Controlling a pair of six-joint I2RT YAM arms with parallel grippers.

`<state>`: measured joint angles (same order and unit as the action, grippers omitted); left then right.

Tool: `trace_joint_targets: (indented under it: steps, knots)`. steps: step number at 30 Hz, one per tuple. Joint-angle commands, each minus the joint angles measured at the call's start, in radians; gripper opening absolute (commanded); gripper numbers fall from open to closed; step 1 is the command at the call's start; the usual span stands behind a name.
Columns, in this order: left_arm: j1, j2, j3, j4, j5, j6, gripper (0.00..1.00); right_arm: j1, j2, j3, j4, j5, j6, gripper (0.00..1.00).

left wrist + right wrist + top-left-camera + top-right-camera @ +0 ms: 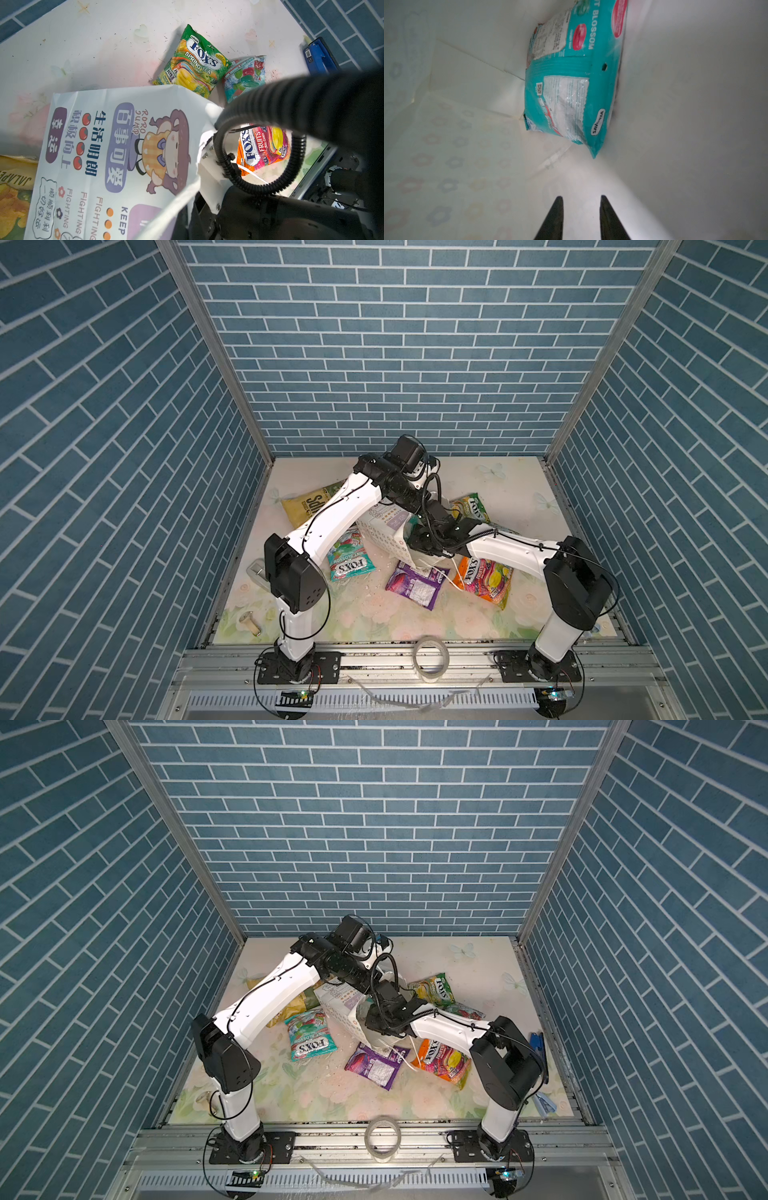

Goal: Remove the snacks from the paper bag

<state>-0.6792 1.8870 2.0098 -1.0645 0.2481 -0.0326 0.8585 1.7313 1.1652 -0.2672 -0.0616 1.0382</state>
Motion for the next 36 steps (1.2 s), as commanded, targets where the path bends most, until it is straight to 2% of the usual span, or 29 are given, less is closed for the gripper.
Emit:
trace_joint_targets:
  steps: [1,6,14,22,36]
  knots:
    - [-0.013,0.000,0.035,-0.017,0.033,0.011,0.00,0.012,0.028,-0.024,-0.020,-0.017,-0.016,0.31]
    - [-0.013,-0.005,0.034,-0.014,0.026,0.008,0.00,0.017,0.007,-0.077,0.017,-0.020,0.000,0.31]
    - [-0.013,-0.008,0.030,-0.014,0.002,-0.013,0.00,0.025,-0.115,-0.232,0.143,-0.020,0.010,0.30]
    - [-0.013,-0.014,0.014,-0.004,0.003,-0.034,0.00,0.028,-0.104,-0.245,0.231,-0.085,0.003,0.30]
    - [-0.013,-0.028,-0.015,0.008,0.066,-0.029,0.00,0.028,-0.005,-0.084,0.114,0.189,-0.005,0.35]
